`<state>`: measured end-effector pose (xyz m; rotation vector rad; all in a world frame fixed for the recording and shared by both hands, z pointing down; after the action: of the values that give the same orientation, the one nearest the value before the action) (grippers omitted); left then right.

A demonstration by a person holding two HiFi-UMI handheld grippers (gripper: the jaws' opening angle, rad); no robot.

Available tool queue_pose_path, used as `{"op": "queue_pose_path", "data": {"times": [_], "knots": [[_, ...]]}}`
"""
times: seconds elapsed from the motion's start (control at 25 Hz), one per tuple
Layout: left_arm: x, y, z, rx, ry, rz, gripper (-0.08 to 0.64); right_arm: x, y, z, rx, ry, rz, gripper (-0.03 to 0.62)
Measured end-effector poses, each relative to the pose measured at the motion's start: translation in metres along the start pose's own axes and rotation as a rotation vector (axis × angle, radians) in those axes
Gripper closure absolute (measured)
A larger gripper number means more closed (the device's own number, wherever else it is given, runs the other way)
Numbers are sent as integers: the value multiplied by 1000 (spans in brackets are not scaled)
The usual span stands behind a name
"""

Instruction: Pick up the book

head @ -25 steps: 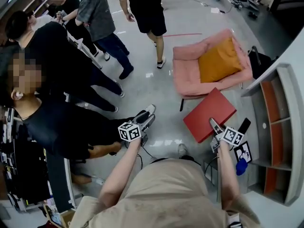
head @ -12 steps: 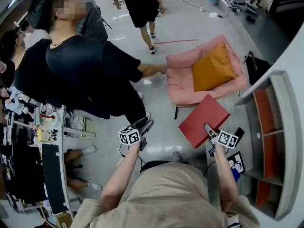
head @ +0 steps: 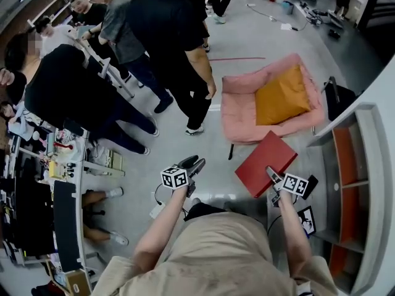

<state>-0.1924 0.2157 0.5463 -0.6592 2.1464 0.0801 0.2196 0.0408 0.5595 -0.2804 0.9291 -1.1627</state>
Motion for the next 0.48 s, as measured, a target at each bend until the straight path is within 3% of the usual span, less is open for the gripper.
{"op": "queue_pose_path", "data": {"times": [0.48], "knots": [[10,11,-45,-5,-13,-103,377,-23,-31,-24,-34,9,-45,347]]}}
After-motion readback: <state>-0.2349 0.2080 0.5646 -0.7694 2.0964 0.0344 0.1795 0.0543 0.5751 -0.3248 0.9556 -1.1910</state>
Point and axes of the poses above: the fingertips, and each gripper's own axes: y backward along the fingers, z to its right, x out of its top, the point moved 9 cm from there along y, backward along the fingers, and after that the axes turned 13 degrees about -x, right-handed, at the moved point
